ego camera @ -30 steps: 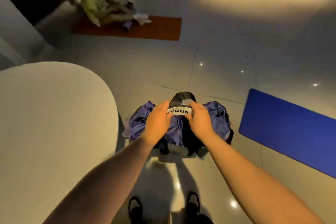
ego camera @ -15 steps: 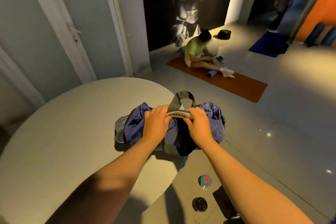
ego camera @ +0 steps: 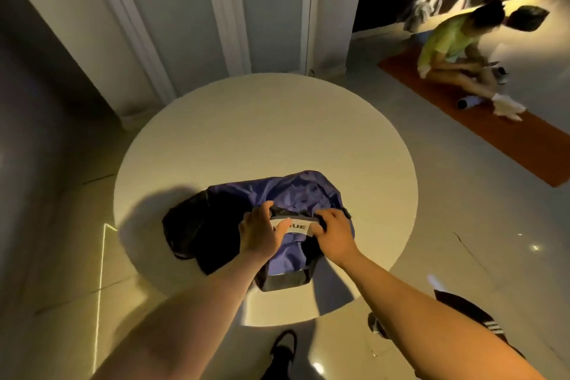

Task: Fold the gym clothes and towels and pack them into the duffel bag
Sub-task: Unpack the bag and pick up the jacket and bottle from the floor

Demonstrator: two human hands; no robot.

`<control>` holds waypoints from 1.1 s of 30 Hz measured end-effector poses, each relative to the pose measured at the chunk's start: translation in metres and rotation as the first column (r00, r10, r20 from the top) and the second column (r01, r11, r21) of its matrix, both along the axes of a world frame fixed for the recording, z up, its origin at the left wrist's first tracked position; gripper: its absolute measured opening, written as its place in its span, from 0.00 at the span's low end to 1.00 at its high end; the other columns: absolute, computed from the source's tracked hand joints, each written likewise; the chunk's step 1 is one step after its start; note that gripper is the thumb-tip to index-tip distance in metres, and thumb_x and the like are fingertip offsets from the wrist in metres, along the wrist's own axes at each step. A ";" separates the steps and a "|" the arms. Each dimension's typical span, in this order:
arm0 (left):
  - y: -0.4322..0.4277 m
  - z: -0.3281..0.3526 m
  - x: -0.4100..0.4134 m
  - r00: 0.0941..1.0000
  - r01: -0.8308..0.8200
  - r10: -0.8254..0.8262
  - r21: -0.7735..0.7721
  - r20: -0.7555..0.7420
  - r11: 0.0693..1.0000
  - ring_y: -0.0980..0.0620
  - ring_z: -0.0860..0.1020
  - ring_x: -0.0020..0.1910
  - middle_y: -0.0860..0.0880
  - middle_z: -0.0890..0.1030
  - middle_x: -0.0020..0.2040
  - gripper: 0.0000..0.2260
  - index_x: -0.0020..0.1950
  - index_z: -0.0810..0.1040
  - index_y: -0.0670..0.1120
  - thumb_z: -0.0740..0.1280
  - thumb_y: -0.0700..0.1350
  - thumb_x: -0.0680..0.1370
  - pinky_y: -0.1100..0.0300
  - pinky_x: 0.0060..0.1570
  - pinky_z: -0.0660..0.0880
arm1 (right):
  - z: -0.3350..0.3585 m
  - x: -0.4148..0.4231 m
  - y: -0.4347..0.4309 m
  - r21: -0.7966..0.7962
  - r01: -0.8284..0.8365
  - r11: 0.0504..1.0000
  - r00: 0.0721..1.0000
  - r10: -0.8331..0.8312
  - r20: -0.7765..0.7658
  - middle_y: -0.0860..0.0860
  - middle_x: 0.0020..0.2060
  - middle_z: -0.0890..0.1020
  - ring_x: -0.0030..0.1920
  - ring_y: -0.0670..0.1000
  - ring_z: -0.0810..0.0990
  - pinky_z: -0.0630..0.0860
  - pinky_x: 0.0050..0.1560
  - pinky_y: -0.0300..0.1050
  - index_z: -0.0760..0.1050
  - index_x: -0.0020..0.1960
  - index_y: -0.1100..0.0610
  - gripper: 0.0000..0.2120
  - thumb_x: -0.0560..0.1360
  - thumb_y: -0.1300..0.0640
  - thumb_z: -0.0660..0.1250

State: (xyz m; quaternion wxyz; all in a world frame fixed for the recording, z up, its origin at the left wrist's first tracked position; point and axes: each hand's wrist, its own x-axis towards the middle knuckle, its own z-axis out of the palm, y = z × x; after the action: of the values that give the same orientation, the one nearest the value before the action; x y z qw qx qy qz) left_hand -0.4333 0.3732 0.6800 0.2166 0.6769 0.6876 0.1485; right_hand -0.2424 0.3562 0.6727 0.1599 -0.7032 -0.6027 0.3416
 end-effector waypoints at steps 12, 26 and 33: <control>-0.017 -0.065 -0.031 0.971 0.133 -0.219 -0.556 -0.091 0.820 0.42 0.47 0.81 0.49 0.50 0.83 0.33 0.81 0.53 0.58 0.62 0.59 0.79 0.39 0.76 0.48 | -0.052 -0.038 -0.010 -0.304 -0.041 0.952 0.981 0.096 0.169 0.57 0.74 0.62 0.75 0.62 0.60 0.64 0.71 0.61 0.62 0.77 0.44 0.24 0.82 0.47 0.59; 0.063 -0.106 -0.047 0.967 0.166 -0.228 -0.405 -0.111 0.899 0.42 0.33 0.79 0.47 0.31 0.80 0.42 0.83 0.47 0.58 0.68 0.63 0.76 0.46 0.78 0.43 | -0.109 -0.067 0.027 -0.157 -0.034 0.987 0.998 0.041 0.038 0.60 0.80 0.50 0.80 0.60 0.47 0.51 0.77 0.52 0.46 0.82 0.51 0.37 0.81 0.52 0.65; 0.065 -0.071 -0.017 0.971 0.190 -0.204 -0.118 -0.121 0.975 0.42 0.48 0.80 0.47 0.54 0.82 0.30 0.79 0.63 0.52 0.67 0.49 0.78 0.44 0.77 0.52 | -0.094 -0.063 0.033 -0.012 0.067 0.998 0.998 -0.067 -0.004 0.63 0.74 0.65 0.73 0.65 0.63 0.62 0.72 0.54 0.62 0.78 0.58 0.28 0.80 0.61 0.64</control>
State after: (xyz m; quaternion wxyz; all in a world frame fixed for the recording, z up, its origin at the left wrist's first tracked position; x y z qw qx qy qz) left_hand -0.4506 0.4386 0.6086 0.2197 0.7379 0.6366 0.0445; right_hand -0.3058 0.3893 0.5789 0.1684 -0.7232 -0.5763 0.3412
